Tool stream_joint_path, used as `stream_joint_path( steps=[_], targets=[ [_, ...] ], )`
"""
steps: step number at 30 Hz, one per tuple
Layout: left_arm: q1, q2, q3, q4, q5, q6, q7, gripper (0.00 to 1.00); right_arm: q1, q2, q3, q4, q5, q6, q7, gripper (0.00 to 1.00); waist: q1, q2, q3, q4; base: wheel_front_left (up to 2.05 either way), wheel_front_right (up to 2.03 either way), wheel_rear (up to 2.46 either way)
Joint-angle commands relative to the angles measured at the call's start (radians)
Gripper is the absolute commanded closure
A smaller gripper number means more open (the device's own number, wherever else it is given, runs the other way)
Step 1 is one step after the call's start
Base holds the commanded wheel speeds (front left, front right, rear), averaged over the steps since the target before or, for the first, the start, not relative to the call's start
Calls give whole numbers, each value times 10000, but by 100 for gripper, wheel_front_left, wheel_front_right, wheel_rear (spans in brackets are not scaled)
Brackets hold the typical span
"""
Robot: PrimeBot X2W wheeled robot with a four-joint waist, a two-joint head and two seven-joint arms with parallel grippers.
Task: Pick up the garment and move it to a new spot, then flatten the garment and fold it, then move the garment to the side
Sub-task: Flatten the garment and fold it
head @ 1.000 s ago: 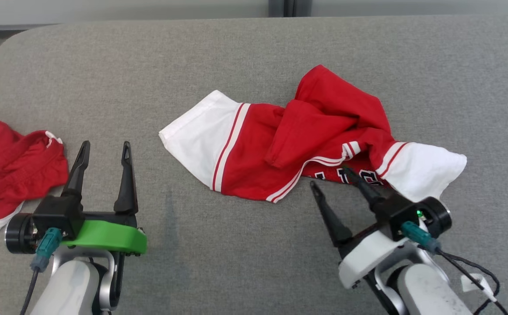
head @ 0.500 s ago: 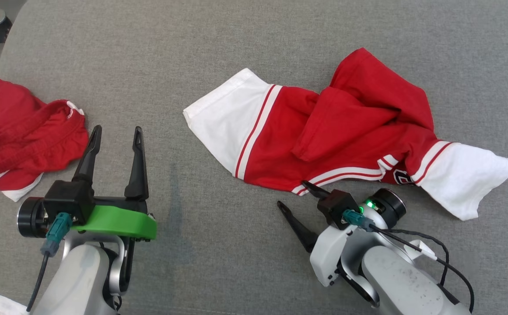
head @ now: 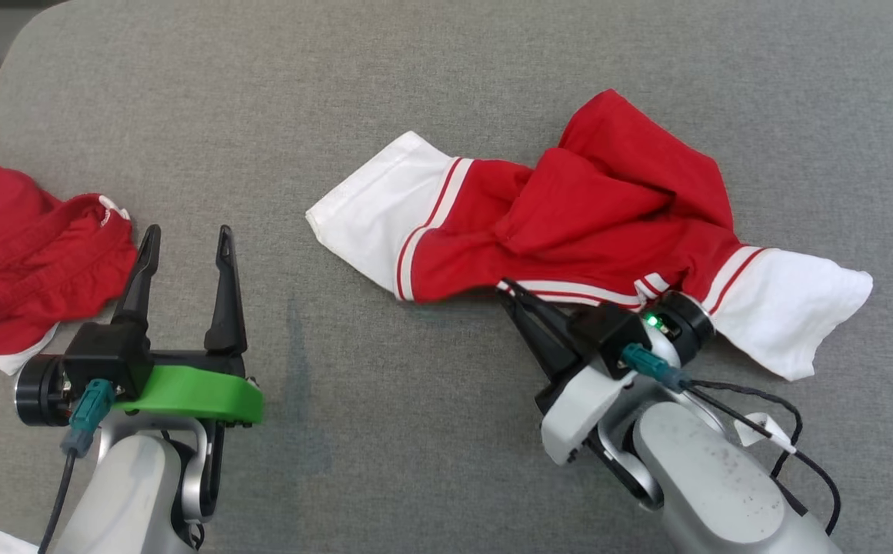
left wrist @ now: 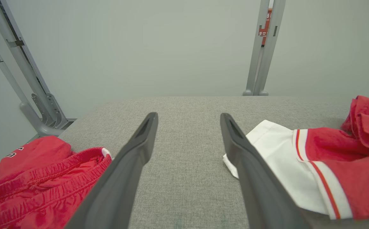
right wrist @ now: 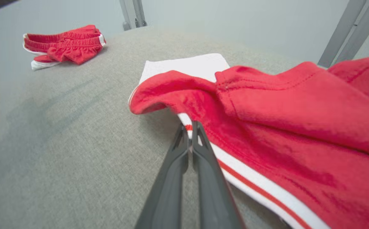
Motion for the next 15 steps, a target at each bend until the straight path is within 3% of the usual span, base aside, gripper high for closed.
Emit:
stream_joint_path(
  steps=[1, 8, 15],
  targets=[
    [112, 39, 48, -19, 56, 6, -26, 0, 164, -1, -278, -393, 177, -1, -211, 100, 0, 0, -137, -159, 0, 0, 0],
    [286, 80, 132, -70, 109, 25, -20, 0, 670, 207, -2295, -2358, -30, 1, -480, 100, 0, 0, -343, -482, 0, 0, 0],
    [393, 163, 154, -144, 92, 53, -20, 0, 2000, 476, -5699, -4154, -293, 1, -144, 100, 0, 0, -367, -725, 0, 0, 0]
  ],
)
